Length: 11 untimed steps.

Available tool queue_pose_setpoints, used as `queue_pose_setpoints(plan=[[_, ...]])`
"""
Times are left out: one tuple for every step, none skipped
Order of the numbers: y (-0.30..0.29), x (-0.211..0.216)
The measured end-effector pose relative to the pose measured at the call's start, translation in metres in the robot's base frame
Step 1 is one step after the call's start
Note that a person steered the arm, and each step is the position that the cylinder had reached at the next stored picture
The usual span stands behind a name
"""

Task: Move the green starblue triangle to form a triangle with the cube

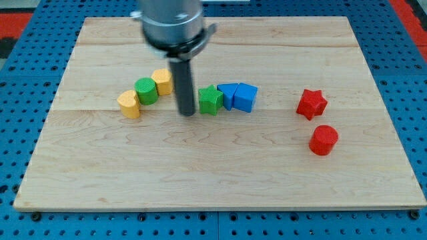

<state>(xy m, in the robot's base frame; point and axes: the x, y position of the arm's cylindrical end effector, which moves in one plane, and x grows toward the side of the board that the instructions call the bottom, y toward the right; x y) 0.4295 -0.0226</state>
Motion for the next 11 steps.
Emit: queue_pose_setpoints(plan=[[0.041,-0.043],[0.054,-0.063],[0.023,-0.059],[-0.016,-0.024],[0.085,-0.037],[0.127,-0.062],[0.157,-0.071],[0.161,-0.071],[0.123,-0.084],[0.138,-0.131],[0.125,-0.149]])
